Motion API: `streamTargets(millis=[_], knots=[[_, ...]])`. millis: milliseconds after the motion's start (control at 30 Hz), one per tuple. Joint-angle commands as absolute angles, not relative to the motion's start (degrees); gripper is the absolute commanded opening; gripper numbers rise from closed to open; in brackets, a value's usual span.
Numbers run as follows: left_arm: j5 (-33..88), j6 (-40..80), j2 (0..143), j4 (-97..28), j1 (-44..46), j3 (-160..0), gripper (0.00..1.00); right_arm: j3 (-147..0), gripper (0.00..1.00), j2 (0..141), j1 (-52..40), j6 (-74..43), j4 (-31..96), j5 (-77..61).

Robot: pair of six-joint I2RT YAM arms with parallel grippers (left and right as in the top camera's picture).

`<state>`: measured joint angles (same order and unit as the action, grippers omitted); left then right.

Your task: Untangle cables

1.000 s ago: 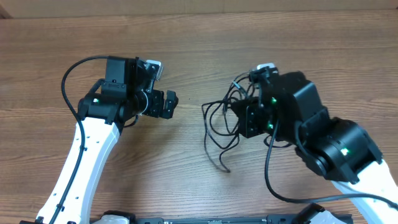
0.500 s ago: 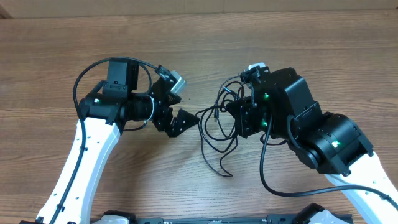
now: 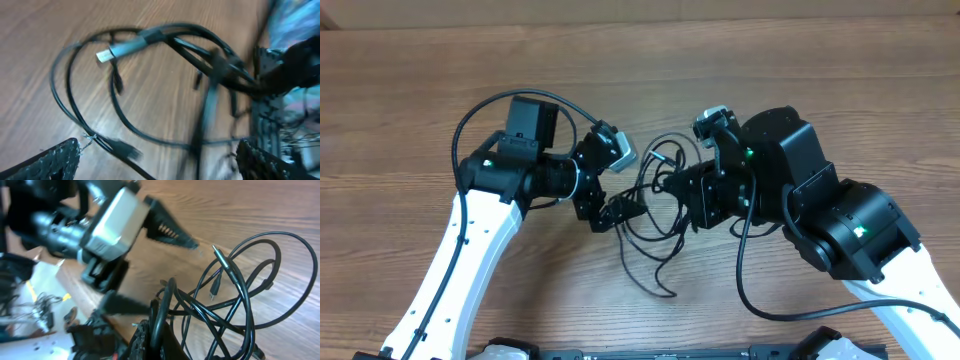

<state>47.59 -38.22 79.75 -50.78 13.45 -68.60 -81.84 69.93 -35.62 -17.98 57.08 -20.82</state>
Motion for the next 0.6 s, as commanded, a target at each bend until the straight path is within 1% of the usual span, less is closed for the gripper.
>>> streamTargets(millis=[0,133,233,333,433,567], knots=[[45.01,-40.29,79.4,-49.1,13.56,-68.49,1.0,-82.56,0.04,69.82,-35.4,-17.45,56.49,-26.57],[43.38,-40.27,79.4,-47.59,13.56,-68.49,0.99,-82.56,0.04,69.82,-35.4,-17.47,56.69,-29.26],[39.46,-39.27,79.4,-47.53,13.54,-68.49,1.0,-82.56,0.04,69.82,-35.4,-17.47,57.25,-30.81],[29.8,-30.37,79.4,-47.2,13.52,-68.49,0.99,-82.56,0.04,69.82,-35.4,-17.5,57.8,-32.38],[17.52,-16.45,79.4,-45.74,13.43,-68.49,1.0,-82.56,0.04,69.82,-35.4,-17.5,58.28,-32.71],[11.7,-10.39,79.4,-45.04,13.43,-68.49,0.99,-82.56,0.04,69.82,-35.4,-17.5,58.72,-32.73]])
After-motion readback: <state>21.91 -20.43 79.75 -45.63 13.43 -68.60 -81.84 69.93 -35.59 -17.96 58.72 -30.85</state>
